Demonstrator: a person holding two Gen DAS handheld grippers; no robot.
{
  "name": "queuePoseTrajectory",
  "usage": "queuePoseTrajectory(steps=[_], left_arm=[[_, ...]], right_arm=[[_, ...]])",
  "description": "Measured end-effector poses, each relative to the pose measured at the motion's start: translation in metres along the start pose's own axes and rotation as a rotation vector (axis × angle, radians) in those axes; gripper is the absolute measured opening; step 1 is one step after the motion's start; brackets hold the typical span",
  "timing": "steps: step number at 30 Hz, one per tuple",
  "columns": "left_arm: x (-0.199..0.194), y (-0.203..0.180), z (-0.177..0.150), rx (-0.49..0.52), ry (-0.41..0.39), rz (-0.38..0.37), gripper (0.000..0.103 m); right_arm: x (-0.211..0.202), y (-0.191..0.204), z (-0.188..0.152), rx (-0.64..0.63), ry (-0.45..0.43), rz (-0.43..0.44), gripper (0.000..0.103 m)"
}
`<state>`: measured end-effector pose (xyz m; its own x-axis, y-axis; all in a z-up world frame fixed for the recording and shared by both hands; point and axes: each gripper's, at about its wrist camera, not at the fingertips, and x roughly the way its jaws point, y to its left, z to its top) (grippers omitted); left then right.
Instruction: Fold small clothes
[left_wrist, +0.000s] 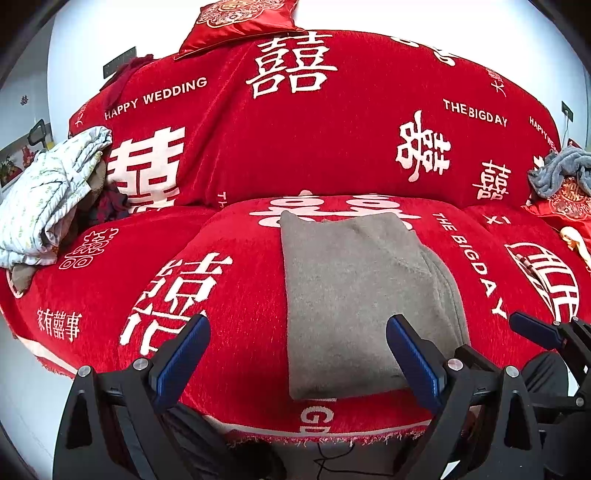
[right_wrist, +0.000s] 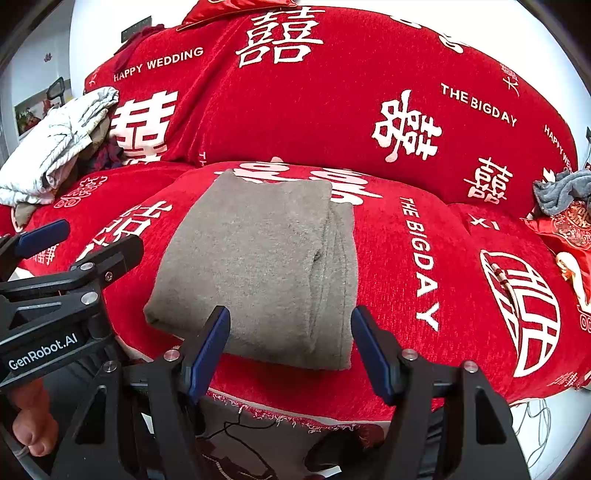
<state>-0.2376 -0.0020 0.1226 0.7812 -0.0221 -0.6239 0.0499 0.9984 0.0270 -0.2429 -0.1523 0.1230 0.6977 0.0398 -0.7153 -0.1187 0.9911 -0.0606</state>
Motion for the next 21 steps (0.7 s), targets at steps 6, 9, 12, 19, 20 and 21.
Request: queuePoseTrajectory(steps=[6, 9, 12, 19, 20, 21], left_arm=[[0.0004, -0.0007, -0.0004, 0.002, 0.004, 0.001, 0.097], [0.0004, 0.0007, -0.0006, 0.003, 0.007, 0.0, 0.097], [0.0006, 0.0025, -0.0009, 0.004, 0.006, 0.001, 0.097], [0.0027, 0.0042, -0.0009, 0.006, 0.014, -0.005, 0.097], [0.0031, 0.0043, -0.001, 0.008, 0.015, -0.005, 0.097], [0.0032, 0.0043, -0.001, 0.009, 0.016, -0.006, 0.097]], right_arm=[[0.0001, 0.0, -0.0004, 0.0, 0.001, 0.001, 0.071], [0.0, -0.0005, -0.0001, 0.002, 0.0, 0.0, 0.071], [0.0005, 0.0004, -0.001, 0.006, 0.001, 0.002, 0.071], [0.0001, 0.0016, -0.0017, 0.009, 0.001, 0.001, 0.071], [0.0002, 0.0017, -0.0017, 0.009, 0.002, 0.001, 0.071], [0.0002, 0.002, -0.0018, 0.009, 0.002, 0.001, 0.071]])
